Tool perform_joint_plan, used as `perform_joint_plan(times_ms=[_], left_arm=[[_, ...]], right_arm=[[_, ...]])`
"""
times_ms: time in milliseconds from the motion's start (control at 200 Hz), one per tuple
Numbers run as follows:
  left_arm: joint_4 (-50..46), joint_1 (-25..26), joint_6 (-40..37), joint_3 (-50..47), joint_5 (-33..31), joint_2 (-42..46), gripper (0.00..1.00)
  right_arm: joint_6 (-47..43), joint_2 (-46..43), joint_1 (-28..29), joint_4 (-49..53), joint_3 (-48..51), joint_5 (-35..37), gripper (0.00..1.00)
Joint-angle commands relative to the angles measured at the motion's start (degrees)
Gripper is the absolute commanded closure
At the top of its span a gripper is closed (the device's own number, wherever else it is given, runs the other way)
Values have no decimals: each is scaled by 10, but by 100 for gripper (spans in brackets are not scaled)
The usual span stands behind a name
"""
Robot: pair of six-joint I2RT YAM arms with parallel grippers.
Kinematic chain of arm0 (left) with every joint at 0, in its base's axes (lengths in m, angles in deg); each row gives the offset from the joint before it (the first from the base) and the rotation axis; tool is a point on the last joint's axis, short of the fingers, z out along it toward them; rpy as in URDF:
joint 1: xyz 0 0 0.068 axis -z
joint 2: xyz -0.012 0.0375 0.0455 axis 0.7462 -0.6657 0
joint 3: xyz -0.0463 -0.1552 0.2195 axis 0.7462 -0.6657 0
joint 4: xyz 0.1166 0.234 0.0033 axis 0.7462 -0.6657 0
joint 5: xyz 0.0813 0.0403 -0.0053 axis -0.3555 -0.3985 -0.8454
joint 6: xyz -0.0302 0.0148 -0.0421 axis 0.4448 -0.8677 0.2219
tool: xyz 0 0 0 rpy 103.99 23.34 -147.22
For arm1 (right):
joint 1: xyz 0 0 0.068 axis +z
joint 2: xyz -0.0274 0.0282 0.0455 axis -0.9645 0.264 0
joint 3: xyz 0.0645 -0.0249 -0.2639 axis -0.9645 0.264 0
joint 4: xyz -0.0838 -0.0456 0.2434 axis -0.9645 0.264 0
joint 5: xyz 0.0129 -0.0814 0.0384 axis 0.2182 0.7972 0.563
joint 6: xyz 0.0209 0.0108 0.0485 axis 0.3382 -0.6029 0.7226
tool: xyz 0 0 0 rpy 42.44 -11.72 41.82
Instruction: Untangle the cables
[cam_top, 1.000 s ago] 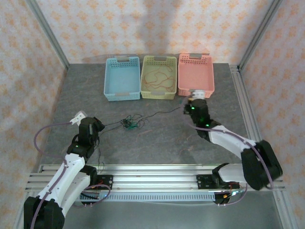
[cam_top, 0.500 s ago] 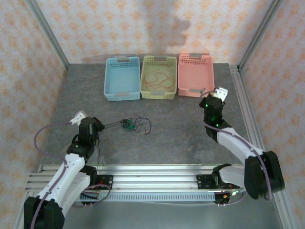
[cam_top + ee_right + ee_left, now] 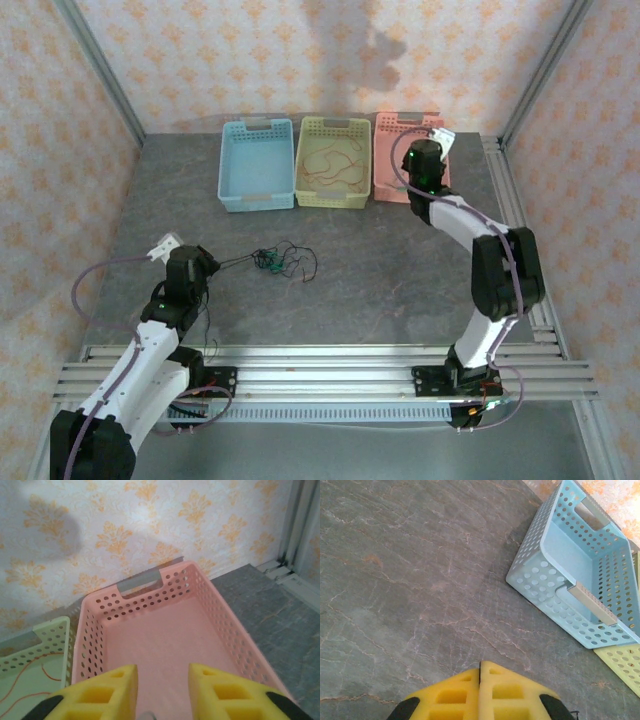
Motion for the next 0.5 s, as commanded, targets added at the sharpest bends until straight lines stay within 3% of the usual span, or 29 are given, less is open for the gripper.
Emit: perform_joint_plan(times_ms=[0, 165, 350, 495], left_arm=[[13, 2, -11, 14, -3, -1, 100], [14, 3, -12, 13, -3, -1, 100], [17, 4, -13, 13, 0, 0, 100], [18, 4, -13, 13, -1, -1, 100]], right_arm=[[12, 41, -11, 55, -48, 3, 63], [8, 10, -11, -9, 13, -54, 61], [-5, -43, 4, -130, 131, -261, 61], [-56, -38, 54, -229, 191, -437, 60]])
